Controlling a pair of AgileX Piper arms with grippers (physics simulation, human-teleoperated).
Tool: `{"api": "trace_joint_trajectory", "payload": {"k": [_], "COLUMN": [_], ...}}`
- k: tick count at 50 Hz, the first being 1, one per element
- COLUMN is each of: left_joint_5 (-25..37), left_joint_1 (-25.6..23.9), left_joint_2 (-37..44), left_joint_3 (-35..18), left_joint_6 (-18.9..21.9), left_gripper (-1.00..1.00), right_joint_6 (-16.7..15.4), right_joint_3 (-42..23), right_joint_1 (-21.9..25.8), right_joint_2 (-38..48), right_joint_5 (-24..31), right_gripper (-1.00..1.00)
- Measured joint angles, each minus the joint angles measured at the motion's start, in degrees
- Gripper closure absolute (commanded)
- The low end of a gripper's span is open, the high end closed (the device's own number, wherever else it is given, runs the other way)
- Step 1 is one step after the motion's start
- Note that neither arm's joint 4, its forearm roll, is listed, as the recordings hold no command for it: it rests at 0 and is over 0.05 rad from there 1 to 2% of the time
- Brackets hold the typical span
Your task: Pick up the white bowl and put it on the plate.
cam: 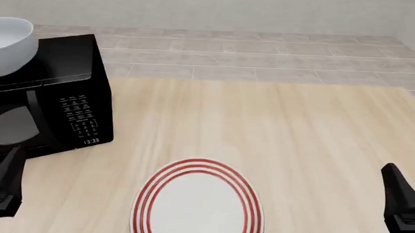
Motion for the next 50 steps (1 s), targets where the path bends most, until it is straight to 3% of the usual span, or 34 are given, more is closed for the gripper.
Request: {"api": "trace_joint_trajectory", "payload": {"k": [24,41,50], "left_joint_5": [15.7,19.8,21.4], "left_joint_1": [2.5,2.9,2.7], "left_joint_2": [2.6,10.0,15.5], "left_joint_3": [-22.7,-36.5,-40.7], "left_joint_6": [15.4,26.3,35.0], "left_gripper": [-1.00,-1.00,-1.00], "right_joint_6": [-0.1,-0.1,-0.1], "right_joint_3": [0.1,0.0,0.0], "right_joint_1": [-0.1,-0.1,-0.1], "right_joint_2": [-0.2,-0.5,-0.4], "right_joint_5": [0.1,0.5,0.4], "right_gripper": [-1.00,-1.00,-1.00]}}
